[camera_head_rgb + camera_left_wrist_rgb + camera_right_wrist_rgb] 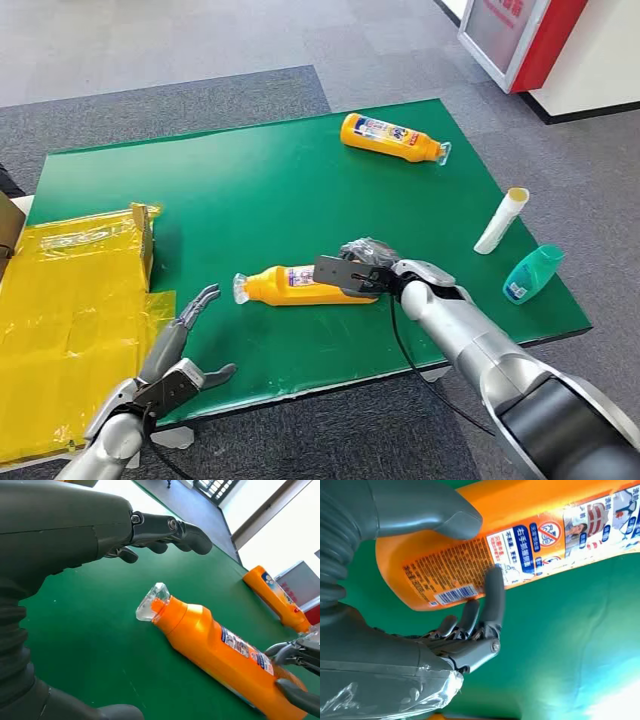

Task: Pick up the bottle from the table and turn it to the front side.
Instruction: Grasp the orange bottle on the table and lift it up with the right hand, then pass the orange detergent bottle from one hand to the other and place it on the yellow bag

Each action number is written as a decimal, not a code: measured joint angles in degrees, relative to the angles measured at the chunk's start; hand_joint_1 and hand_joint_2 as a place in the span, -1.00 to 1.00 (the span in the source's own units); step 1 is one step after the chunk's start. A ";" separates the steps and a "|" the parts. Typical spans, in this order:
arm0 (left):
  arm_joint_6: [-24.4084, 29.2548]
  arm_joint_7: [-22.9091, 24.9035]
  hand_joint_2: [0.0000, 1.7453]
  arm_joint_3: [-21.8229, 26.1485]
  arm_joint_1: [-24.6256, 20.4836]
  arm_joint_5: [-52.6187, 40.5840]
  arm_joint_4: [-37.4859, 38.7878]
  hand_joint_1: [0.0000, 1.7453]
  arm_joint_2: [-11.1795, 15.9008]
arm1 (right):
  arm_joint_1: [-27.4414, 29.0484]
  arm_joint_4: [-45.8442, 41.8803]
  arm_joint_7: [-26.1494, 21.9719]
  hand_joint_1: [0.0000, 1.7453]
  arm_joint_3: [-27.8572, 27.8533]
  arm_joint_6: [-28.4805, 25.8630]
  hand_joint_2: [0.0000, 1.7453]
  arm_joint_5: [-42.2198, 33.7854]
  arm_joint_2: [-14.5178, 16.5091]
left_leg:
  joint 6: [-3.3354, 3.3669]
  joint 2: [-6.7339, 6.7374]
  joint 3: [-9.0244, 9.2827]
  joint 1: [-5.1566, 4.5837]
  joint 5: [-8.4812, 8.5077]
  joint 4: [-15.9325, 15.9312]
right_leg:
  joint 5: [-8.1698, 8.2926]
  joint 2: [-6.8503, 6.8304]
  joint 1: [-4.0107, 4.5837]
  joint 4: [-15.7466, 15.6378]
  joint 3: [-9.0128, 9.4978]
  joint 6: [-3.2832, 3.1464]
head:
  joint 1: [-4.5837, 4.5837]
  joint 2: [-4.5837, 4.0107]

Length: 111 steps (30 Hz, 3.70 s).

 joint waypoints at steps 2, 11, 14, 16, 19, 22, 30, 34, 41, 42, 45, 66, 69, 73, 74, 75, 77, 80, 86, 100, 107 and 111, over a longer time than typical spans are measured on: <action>0.09 -0.01 1.00 -0.02 0.00 -0.02 0.01 -1.00 0.00 | -0.09 0.07 0.02 1.00 0.14 0.19 1.00 0.29 -0.03 | -0.01 0.00 0.00 0.00 0.02 0.00 | 0.02 0.00 0.00 0.00 0.00 0.00 | 0.01 0.00; 0.37 -0.19 1.00 -0.12 -0.19 -0.32 0.08 -1.00 0.02 | -1.06 0.75 0.34 -1.00 2.27 1.92 1.00 1.93 -0.45 | -0.06 0.01 0.01 0.00 0.14 0.00 | 0.20 0.04 0.00 -0.01 0.00 -0.03 | 0.01 0.00; 0.43 -0.21 1.00 -0.15 -0.40 -0.39 0.11 -1.00 0.00 | -0.57 1.32 0.86 -1.00 2.92 2.33 1.00 2.06 -0.46 | 0.00 0.01 -0.08 0.00 0.21 0.00 | 0.26 0.04 0.00 -0.01 -0.06 -0.01 | 0.01 0.00; 0.48 -0.25 1.00 -0.19 -0.43 -0.42 0.15 -1.00 0.00 | -0.30 1.68 1.09 -1.00 3.19 2.50 1.00 1.97 -0.49 | 0.00 0.00 -0.15 0.00 0.28 0.00 | 0.35 0.05 0.00 -0.01 -0.12 -0.03 | 0.01 0.00; 0.48 -0.28 1.00 -0.25 -0.58 -0.45 0.22 -1.00 -0.01 | -0.29 2.04 1.31 -1.00 3.49 2.52 1.00 1.75 -0.49 | -0.06 0.01 -0.16 0.00 0.33 0.00 | 0.43 0.07 0.00 -0.01 -0.17 -0.04 | 0.01 0.00; 0.49 -0.32 1.00 -0.27 -0.68 -0.46 0.34 -1.00 -0.02 | -0.34 2.33 1.52 -1.00 3.73 2.57 1.00 1.48 -0.49 | -0.08 0.01 -0.16 0.00 0.36 0.00 | 0.43 0.07 0.00 -0.01 -0.17 -0.04 | 0.02 0.00; 0.54 -0.47 1.00 -0.34 -0.69 -0.47 0.58 -1.00 -0.09 | -0.41 2.69 1.66 -1.00 3.94 2.89 1.00 1.23 -0.49 | -0.09 0.01 -0.16 0.00 0.38 0.00 | 0.45 0.07 0.00 -0.01 -0.16 -0.04 | 0.02 0.00; 0.58 -0.55 1.00 -0.38 -0.70 -0.47 0.61 -1.00 -0.09 | -0.44 2.95 1.77 -1.00 3.97 2.90 1.00 0.80 -0.45 | -0.09 0.01 -0.15 0.00 0.38 0.00 | 0.46 0.07 0.00 -0.01 -0.16 -0.05 | 0.02 0.00; 0.57 -0.55 1.00 -0.40 -0.77 -0.46 0.75 -1.00 -0.11 | -0.47 3.25 1.84 0.50 3.98 2.63 1.00 0.24 -0.12 | -0.10 0.01 -0.15 0.00 0.39 0.00 | 0.48 0.07 0.00 -0.01 -0.16 -0.06 | 0.01 0.00; 0.57 -0.55 1.00 -0.41 -0.78 -0.45 0.79 -1.00 -0.13 | -0.48 3.29 1.83 1.00 3.98 2.52 1.00 0.15 -0.09 | -0.10 0.01 -0.15 0.00 0.39 0.00 | 0.48 0.07 0.00 -0.01 -0.16 -0.06 | 0.00 0.00; 0.57 -0.56 1.00 -0.43 -0.80 -0.45 0.87 -1.00 -0.18 | -0.50 3.39 1.81 1.00 3.98 2.21 1.00 -0.13 -0.08 | -0.11 0.01 -0.15 0.00 0.40 0.00 | 0.49 0.07 0.00 -0.01 -0.16 -0.06 | 0.01 0.00; 0.65 -0.72 1.00 -0.44 -0.82 -0.29 0.92 -1.00 -0.31 | -0.46 3.41 1.17 1.00 4.12 -1.05 1.00 0.74 -0.08 | -0.09 0.01 -0.18 0.00 0.42 0.00 | 0.51 0.07 0.00 -0.01 -0.17 -0.05 | 0.02 0.00; 0.77 -0.70 1.00 -0.39 -0.69 -0.44 0.91 -1.00 -0.29 | -0.32 3.07 0.81 1.00 4.20 -2.27 1.00 1.44 -0.08 | -0.09 0.01 -0.22 0.00 0.42 0.00 | 0.51 0.06 0.00 -0.01 -0.20 -0.05 | 0.01 0.00; 1.02 -0.64 1.00 -0.23 -0.26 -0.91 0.80 -1.00 -0.28 | 0.02 1.78 0.40 1.00 4.17 -3.89 1.00 1.45 -0.18 | -0.09 0.01 -0.28 0.00 0.43 0.00 | 0.52 0.07 0.00 -0.01 -0.26 -0.05 | 0.02 0.00; 1.16 -0.58 1.00 -0.06 0.06 -1.04 0.63 -1.00 -0.28 | 0.26 0.81 0.18 1.00 4.07 -4.56 1.00 1.24 -0.33 | -0.09 0.01 -0.30 0.00 0.43 0.00 | 0.52 0.07 0.01 0.00 -0.29 -0.05 | 0.02 0.00; 1.41 -0.49 1.00 0.32 0.53 -1.20 0.28 -1.00 -0.29 | 0.62 -0.89 -0.03 1.00 3.81 -5.26 1.00 0.75 -0.67 | -0.09 0.01 -0.32 0.00 0.43 0.00 | 0.52 0.07 0.01 0.00 -0.32 -0.05 | 0.01 0.00; 2.15 -0.41 1.00 1.36 1.79 -1.20 -0.78 -1.00 -0.39 | 1.55 -5.71 -0.23 1.00 2.91 -6.06 1.00 -0.80 -1.70 | -0.09 0.01 -0.38 0.00 0.43 0.00 | 0.51 0.07 0.01 0.00 -0.39 -0.05 | 0.02 0.00; 3.32 -1.26 1.00 3.40 3.85 0.47 -2.91 -1.00 -0.85 | 3.29 -14.79 -0.05 1.00 0.83 -5.84 1.00 -3.45 -3.78 | -0.09 0.01 -0.47 0.00 0.43 0.01 | 0.50 0.06 0.01 -0.01 -0.48 -0.05 | 0.01 0.00; 3.62 -5.68 1.00 9.52 7.17 11.62 -7.76 -1.00 -3.44 | 9.03 -31.88 -1.79 1.00 -4.63 -6.44 1.00 -9.68 -7.51 | -0.09 0.00 -0.62 0.00 0.42 0.01 | 0.50 0.04 0.01 -0.02 -0.58 -0.04 | 0.02 0.00; -14.72 -4.76 1.00 13.97 3.35 31.02 -10.45 -1.00 -5.78 | 19.71 -44.44 -9.38 1.00 -10.46 -1.74 1.00 -25.09 -7.74 | -0.09 0.00 -0.65 0.01 0.46 0.00 | 0.55 0.05 0.03 -0.03 -0.60 -0.09 | 0.02 0.00; -30.58 -2.04 1.00 9.18 -2.90 37.48 -10.50 -1.00 -3.66 | 20.08 -40.38 -11.04 1.00 -9.44 -0.70 1.00 -25.91 -4.77 | -0.10 0.00 -0.66 0.01 0.55 0.00 | 0.61 0.04 0.03 -0.02 -0.60 -0.17 | 0.01 0.00; -36.53 -0.70 1.00 6.14 -6.12 40.49 -10.50 -1.00 -2.48 | 19.34 -36.15 -11.13 1.00 -8.30 -0.49 1.00 -24.99 -2.92 | -0.11 0.00 -0.66 0.01 0.56 0.00 | 0.62 0.05 0.04 -0.02 -0.61 -0.18 | 0.02 0.00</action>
